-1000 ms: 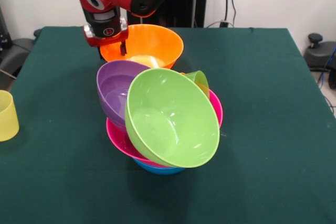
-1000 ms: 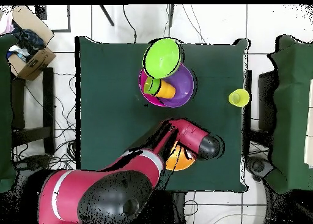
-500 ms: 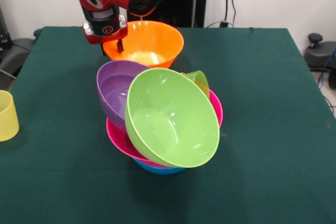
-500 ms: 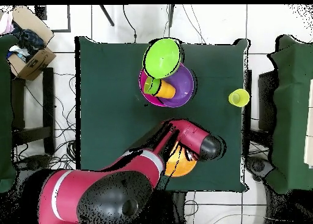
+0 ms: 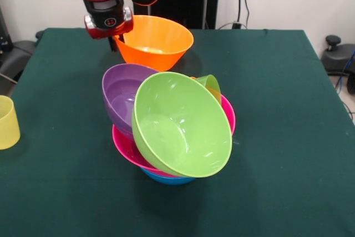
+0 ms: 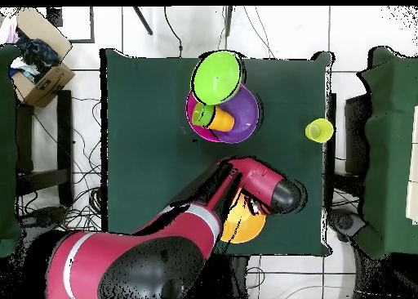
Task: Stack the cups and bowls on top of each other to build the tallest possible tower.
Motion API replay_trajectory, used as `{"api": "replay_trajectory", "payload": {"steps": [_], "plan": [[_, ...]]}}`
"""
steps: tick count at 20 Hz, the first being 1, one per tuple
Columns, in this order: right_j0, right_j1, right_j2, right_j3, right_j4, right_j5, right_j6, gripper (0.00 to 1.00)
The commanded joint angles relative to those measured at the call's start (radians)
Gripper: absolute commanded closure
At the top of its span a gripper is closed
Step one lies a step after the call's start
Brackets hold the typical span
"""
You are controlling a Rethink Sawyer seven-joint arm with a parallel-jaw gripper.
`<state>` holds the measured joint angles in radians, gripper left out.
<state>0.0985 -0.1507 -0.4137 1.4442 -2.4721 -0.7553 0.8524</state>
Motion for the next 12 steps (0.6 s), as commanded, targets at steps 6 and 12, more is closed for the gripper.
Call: {"api": "replay_trajectory", "payload": {"steps": [6,12], "plan": [[0.035,-0.188,0.04,0.114,0.031,-0.11,0.037,1.0],[0.062,-0.319,-0.029,0.121,-0.016,-0.268,0.065,1.0]]}}
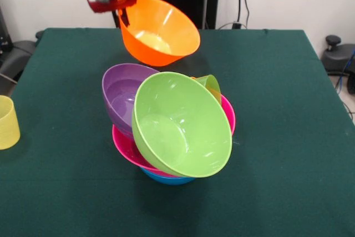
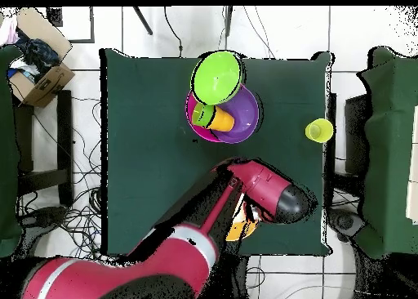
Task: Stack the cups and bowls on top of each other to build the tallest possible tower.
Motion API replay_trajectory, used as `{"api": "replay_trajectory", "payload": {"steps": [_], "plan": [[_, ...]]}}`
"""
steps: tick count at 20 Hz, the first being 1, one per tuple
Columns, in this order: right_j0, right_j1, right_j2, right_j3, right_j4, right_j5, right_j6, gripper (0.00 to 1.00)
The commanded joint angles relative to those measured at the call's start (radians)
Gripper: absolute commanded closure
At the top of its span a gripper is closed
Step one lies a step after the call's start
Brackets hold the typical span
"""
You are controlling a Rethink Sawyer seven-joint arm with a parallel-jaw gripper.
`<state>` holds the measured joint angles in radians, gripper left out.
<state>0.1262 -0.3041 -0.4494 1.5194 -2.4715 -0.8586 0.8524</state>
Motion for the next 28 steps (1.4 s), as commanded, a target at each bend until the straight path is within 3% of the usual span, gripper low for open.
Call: {"api": "replay_trajectory", "payload": {"steps": [1,13,18,25,28], "plan": [[0.039,-0.173,0.001,0.042,-0.018,-0.176,0.07,1.0],[0.063,-0.256,0.001,-0.066,0.001,-0.34,0.141,1.0],[0.041,-0.259,0.033,-0.14,0.021,-0.36,0.16,1.0],[0.017,-0.294,0.037,-0.233,-0.014,-0.516,0.165,1.0],[0.003,-0.287,0.048,-0.279,-0.001,-0.533,0.17,1.0]]}}
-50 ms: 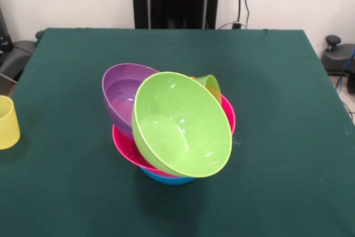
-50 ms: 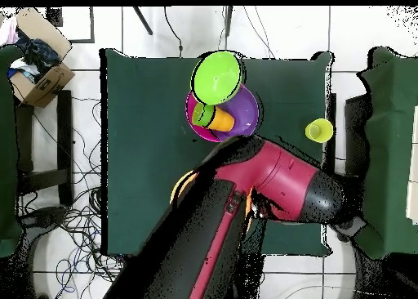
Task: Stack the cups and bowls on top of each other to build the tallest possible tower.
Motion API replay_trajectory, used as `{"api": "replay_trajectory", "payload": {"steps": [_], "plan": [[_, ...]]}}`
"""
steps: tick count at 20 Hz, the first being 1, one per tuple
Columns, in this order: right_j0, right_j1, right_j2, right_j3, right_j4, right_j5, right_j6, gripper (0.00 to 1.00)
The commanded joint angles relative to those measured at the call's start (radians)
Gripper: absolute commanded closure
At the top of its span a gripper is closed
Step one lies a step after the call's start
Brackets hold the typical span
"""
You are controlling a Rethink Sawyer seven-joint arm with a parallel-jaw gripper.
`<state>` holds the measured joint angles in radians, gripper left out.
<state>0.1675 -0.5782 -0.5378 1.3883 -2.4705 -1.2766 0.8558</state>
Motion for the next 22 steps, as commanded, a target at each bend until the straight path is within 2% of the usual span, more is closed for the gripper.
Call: {"api": "replay_trajectory", "payload": {"steps": [1,4,6,8,11,15,19,22], "plan": [[-0.047,-0.016,0.145,-0.161,0.009,-0.123,0.163,1.0],[-0.054,-0.001,0.136,-0.205,0.012,-0.109,0.163,1.0],[-0.06,0.02,0.132,-0.239,0.002,-0.068,0.129,1.0],[-0.072,0.033,0.131,-0.275,0.007,-0.062,0.146,1.0],[-0.074,0.078,0.108,-0.318,0.008,0.014,0.178,1.0],[-0.095,0.096,0.122,-0.357,0.033,0.087,0.111,1.0],[-0.124,0.11,0.146,-0.39,0.033,0.071,0.049,1.0],[-0.153,0.131,0.185,-0.414,0.065,0.124,-0.015,1.0]]}}
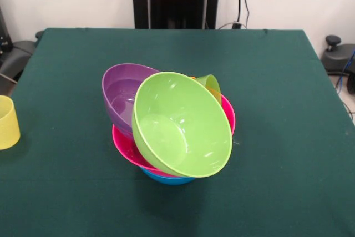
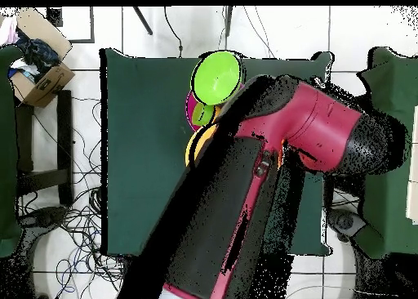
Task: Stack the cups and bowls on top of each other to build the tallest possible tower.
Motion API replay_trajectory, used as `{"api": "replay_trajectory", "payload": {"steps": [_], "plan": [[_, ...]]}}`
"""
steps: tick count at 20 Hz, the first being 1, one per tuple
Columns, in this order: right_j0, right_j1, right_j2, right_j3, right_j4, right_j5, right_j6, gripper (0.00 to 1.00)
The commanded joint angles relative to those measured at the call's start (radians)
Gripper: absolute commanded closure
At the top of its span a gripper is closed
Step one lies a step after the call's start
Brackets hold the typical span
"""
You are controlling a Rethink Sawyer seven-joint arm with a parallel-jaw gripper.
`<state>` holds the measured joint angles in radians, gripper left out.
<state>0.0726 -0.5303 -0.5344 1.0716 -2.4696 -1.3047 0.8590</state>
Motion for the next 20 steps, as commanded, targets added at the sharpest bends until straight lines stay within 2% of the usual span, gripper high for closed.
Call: {"api": "replay_trajectory", "payload": {"steps": [1,6,11,20], "plan": [[-0.063,0.087,0.187,-0.1,0.068,0.156,-0.029,1.0],[-0.068,0.092,0.193,-0.108,0.064,0.149,-0.046,1.0],[-0.086,0.069,0.223,-0.115,0.096,0.154,-0.081,1.0],[-0.086,0.056,0.256,-0.082,0.143,0.164,-0.075,1.0]]}}
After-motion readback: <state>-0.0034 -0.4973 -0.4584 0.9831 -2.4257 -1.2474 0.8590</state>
